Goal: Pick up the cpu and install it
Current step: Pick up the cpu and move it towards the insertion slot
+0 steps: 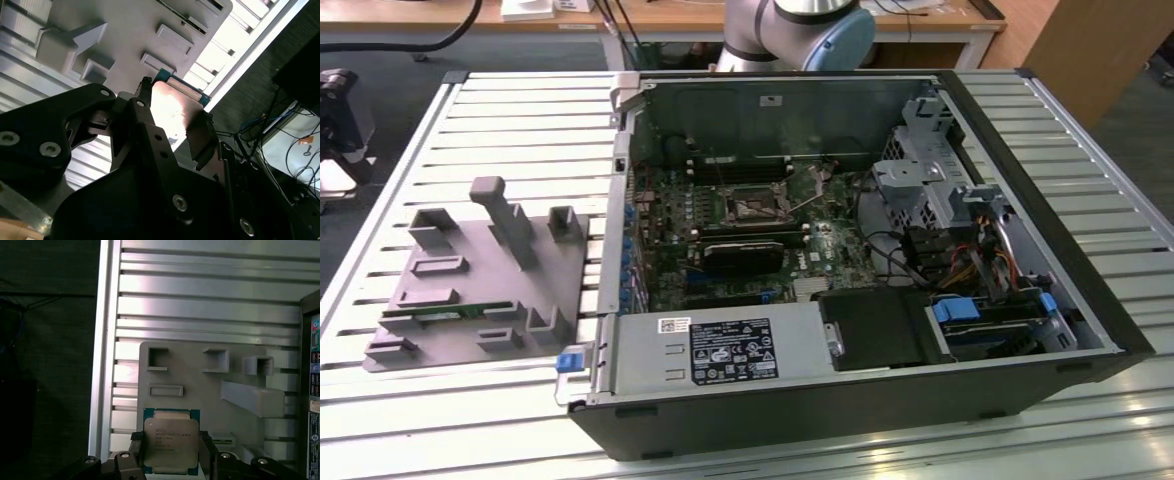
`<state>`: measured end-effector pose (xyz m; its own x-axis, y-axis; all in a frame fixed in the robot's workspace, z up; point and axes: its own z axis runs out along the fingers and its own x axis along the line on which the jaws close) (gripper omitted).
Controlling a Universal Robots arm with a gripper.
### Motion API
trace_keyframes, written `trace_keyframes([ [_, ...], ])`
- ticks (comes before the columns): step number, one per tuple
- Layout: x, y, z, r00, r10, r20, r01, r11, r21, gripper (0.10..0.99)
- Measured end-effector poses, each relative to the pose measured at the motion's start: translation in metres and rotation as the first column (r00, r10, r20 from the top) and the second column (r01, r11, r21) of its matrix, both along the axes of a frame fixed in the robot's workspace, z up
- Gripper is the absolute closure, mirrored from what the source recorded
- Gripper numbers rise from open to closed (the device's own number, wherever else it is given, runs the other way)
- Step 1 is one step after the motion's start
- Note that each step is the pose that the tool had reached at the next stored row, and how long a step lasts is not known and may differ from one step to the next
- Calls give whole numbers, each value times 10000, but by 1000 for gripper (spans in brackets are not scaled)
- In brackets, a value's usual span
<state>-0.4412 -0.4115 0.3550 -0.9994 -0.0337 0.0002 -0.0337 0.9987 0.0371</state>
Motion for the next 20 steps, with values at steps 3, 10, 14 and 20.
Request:
trace_keyframes([
  [3,0,0,32,10000,0,1,0,10000,0,557],
  [10,0,0,102,10000,0,1,0,10000,1,557],
  [14,0,1,136,10000,0,1,0,10000,0,557],
  [20,0,1,180,10000,0,0,0,10000,1,557],
])
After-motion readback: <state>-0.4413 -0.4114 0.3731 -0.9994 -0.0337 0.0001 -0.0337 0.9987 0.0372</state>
